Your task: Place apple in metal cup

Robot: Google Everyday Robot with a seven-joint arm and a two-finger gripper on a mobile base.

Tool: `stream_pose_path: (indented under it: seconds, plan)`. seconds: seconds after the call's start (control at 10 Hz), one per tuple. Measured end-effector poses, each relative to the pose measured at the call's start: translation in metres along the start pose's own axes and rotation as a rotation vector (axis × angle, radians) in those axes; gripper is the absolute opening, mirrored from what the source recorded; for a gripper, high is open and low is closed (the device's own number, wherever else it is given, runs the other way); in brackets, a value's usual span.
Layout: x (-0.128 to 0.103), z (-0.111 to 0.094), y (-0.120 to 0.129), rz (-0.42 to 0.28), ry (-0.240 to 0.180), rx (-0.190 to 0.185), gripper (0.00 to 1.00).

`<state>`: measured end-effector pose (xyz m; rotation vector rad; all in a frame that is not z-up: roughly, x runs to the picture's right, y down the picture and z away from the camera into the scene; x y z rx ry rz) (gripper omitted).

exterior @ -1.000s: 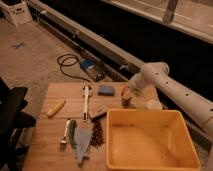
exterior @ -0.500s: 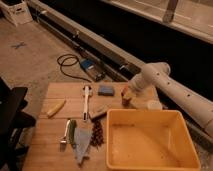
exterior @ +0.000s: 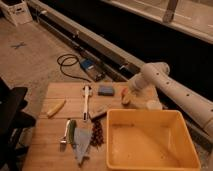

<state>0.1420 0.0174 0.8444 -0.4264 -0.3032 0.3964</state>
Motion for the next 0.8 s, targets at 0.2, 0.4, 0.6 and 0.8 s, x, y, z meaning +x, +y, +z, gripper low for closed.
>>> stream_pose_path:
  seconds: [0.2, 0.4, 0.6, 0.8]
  plan:
    - [0.002, -0.014, -0.003, 0.005, 0.013, 0.030, 0.80]
    - [0.012, -0.049, -0.008, 0.018, 0.046, 0.081, 0.80]
    - [0.029, -0.086, -0.006, 0.050, 0.071, 0.136, 0.80]
    - [0.028, -0.089, -0.005, 0.051, 0.071, 0.141, 0.80]
